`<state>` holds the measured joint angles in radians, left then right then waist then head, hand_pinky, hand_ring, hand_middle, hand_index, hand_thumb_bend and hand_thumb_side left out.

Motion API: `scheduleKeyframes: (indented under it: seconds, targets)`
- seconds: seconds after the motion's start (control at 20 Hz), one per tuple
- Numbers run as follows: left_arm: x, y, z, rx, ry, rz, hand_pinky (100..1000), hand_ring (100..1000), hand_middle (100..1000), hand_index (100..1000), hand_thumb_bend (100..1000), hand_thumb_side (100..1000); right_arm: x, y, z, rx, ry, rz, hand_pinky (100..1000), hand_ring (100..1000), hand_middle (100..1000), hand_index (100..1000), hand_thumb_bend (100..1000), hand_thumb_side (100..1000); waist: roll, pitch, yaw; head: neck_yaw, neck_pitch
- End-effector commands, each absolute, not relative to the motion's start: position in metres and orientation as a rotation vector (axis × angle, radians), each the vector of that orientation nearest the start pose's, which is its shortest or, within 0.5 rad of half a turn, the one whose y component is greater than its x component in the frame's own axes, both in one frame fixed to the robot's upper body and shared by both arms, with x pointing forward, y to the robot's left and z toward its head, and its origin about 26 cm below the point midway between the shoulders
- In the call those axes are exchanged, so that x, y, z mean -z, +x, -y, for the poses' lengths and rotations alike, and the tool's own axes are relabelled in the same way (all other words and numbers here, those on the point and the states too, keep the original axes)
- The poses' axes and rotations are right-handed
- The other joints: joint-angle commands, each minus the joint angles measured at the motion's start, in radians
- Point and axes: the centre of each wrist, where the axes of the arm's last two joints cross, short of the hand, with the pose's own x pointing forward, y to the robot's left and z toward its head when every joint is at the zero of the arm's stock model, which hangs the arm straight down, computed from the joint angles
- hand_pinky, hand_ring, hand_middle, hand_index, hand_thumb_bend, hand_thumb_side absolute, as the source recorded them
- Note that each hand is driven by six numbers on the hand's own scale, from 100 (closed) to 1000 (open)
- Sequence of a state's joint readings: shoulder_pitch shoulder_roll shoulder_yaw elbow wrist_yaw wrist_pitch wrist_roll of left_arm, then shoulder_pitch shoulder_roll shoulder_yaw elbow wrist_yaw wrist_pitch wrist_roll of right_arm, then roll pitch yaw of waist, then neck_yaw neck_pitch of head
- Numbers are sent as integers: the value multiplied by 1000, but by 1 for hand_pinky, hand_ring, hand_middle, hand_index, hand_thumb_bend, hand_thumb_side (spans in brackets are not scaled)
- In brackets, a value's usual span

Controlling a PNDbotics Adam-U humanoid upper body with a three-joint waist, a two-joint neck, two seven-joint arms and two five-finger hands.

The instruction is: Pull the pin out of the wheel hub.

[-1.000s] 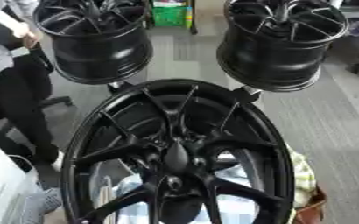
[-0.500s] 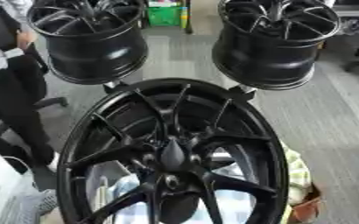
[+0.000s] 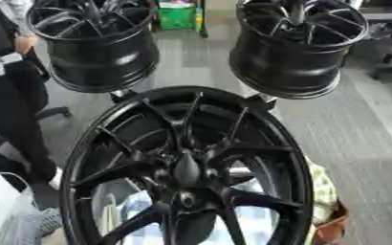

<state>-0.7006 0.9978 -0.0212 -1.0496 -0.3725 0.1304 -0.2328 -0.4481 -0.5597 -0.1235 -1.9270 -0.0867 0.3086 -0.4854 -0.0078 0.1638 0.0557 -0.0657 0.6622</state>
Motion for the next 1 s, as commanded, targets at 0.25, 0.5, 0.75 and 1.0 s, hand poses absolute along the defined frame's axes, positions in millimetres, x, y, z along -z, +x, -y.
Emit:
scheduleKeyframes:
  seconds: [0.25,0.5,0.75,1.0]
  targets:
    - [-296,372,-502,758,1195,1275,859,860,784,912,388,512,-282,308,316,154,-729,2181,766,635,542,702,496,326,5,-18,2,2,-9]
    - [-323,369,-470,601,1128,1597,789,780,697,865,100,532,-284,307,316,155,-738,2190,766,636,543,704,496,324,0,-21,8,2,-7]
    - [-338,321,-381,231,807,2284,766,759,677,866,114,519,-293,305,315,159,-759,2224,767,640,547,707,497,322,-7,-18,20,1,-3]
    - [-302,289,-335,135,690,2562,785,774,694,895,226,474,-303,303,311,149,-774,2269,768,644,552,711,498,318,-20,-21,24,-13,2]
